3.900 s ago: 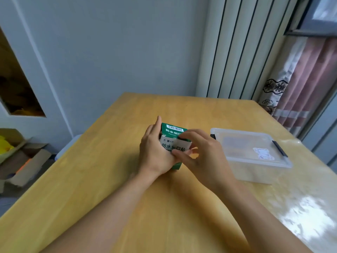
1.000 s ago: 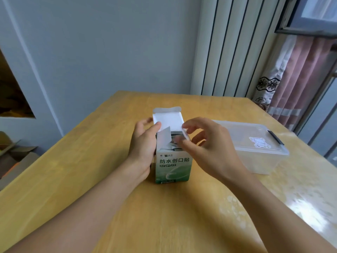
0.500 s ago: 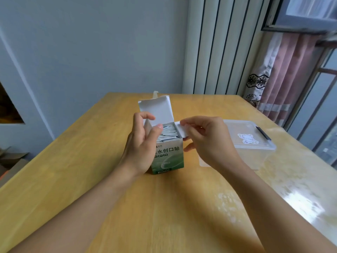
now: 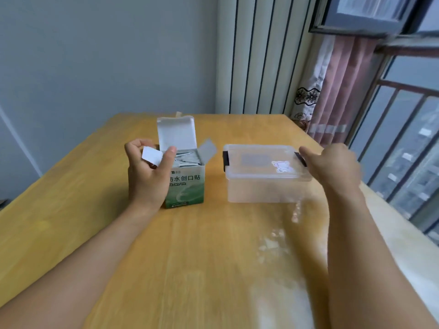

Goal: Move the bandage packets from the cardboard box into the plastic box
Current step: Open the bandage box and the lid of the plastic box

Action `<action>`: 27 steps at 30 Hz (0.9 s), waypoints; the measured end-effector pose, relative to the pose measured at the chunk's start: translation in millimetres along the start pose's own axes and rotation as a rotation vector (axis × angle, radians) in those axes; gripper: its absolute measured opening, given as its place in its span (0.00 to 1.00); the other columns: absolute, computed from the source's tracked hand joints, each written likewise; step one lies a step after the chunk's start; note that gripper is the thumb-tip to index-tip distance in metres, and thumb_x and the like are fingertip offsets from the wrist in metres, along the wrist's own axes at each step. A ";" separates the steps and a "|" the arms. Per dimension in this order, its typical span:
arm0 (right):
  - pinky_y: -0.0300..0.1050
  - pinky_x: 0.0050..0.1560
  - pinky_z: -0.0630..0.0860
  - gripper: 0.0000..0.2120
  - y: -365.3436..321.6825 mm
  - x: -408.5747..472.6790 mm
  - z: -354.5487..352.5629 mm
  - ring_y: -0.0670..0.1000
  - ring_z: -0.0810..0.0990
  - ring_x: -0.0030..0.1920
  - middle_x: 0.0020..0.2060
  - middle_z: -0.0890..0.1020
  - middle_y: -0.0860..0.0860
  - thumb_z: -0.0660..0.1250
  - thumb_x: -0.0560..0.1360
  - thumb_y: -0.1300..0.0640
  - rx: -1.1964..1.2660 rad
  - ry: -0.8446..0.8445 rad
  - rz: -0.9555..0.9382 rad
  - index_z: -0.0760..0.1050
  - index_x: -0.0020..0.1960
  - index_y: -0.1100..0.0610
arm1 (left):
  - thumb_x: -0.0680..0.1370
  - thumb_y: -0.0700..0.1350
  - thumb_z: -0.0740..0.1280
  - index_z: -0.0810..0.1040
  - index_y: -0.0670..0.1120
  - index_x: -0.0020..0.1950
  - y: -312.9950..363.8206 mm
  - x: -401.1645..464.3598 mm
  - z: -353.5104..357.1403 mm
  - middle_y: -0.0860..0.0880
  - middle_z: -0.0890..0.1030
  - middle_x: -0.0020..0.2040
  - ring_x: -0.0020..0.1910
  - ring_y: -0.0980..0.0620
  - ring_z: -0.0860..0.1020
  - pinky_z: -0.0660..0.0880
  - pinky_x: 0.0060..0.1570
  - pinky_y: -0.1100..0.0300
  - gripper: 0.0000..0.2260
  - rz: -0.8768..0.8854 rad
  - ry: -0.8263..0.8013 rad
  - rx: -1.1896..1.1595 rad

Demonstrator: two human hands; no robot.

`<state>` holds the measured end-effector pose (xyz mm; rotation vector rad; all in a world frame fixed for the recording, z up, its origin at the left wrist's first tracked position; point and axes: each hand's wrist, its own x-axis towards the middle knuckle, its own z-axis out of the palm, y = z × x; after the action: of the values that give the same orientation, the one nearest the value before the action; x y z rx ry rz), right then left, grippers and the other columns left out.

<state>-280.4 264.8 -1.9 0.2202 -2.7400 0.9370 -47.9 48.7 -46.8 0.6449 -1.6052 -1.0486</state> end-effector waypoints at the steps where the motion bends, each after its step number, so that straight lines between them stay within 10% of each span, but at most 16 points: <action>1: 0.51 0.44 0.78 0.28 3.1 -1.3 0.7 0.63 0.80 0.42 0.39 0.82 0.61 0.64 0.72 0.37 0.078 -0.117 0.017 0.79 0.40 0.64 | 0.72 0.59 0.69 0.63 0.45 0.62 3.0 -0.7 -1.8 0.54 0.73 0.53 0.48 0.65 0.75 0.72 0.49 0.69 0.28 0.034 0.028 0.021; 4: 0.55 0.42 0.81 0.25 2.1 -3.6 -1.7 0.63 0.82 0.31 0.25 0.77 0.58 0.66 0.77 0.45 0.269 -0.234 -0.078 0.74 0.31 0.64 | 0.73 0.56 0.70 0.67 0.36 0.65 27.8 -11.4 -8.0 0.47 0.69 0.62 0.63 0.46 0.71 0.72 0.59 0.50 0.30 0.381 0.217 0.196; 7: 0.46 0.33 0.72 0.26 -4.9 -7.1 -4.0 0.61 0.79 0.27 0.20 0.71 0.55 0.69 0.76 0.42 0.216 -0.255 -0.199 0.70 0.29 0.61 | 0.74 0.48 0.71 0.78 0.38 0.52 61.5 -39.2 12.7 0.45 0.77 0.51 0.48 0.45 0.76 0.75 0.46 0.52 0.14 0.757 0.001 0.359; 11: 0.42 0.29 0.68 0.25 -2.6 -6.7 -1.2 0.61 0.81 0.27 0.18 0.74 0.56 0.66 0.78 0.51 0.177 -0.255 -0.247 0.67 0.25 0.60 | 0.79 0.51 0.66 0.76 0.46 0.62 73.5 -70.9 66.9 0.51 0.76 0.60 0.49 0.45 0.80 0.78 0.45 0.49 0.15 0.463 -0.373 0.686; 17: 0.40 0.28 0.76 0.21 11.5 7.0 -5.7 0.53 0.77 0.23 0.30 0.83 0.63 0.65 0.79 0.55 0.330 -0.373 -0.131 0.80 0.43 0.74 | 0.79 0.49 0.66 0.77 0.45 0.63 52.8 -58.8 85.2 0.48 0.74 0.61 0.50 0.45 0.78 0.71 0.47 0.55 0.15 0.308 -0.244 0.548; 22: 0.45 0.44 0.82 0.28 20.1 13.1 -16.4 0.51 0.83 0.44 0.54 0.83 0.56 0.66 0.78 0.40 0.427 -0.516 -0.078 0.75 0.66 0.62 | 0.78 0.53 0.60 0.76 0.42 0.68 40.5 -56.1 87.3 0.45 0.75 0.65 0.59 0.46 0.76 0.66 0.54 0.60 0.23 0.306 -0.296 0.523; 27: 0.49 0.75 0.61 0.56 9.5 -6.4 -12.4 0.45 0.55 0.78 0.79 0.55 0.42 0.77 0.59 0.32 0.249 -0.668 -0.563 0.56 0.80 0.45 | 0.82 0.55 0.57 0.75 0.50 0.69 28.9 -48.1 87.8 0.45 0.82 0.60 0.55 0.40 0.81 0.77 0.57 0.51 0.19 0.117 -0.339 0.399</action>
<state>-274.1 280.3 0.3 1.4969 -2.7928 1.1700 -114.5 128.9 -48.8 0.6478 -2.1526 -0.7839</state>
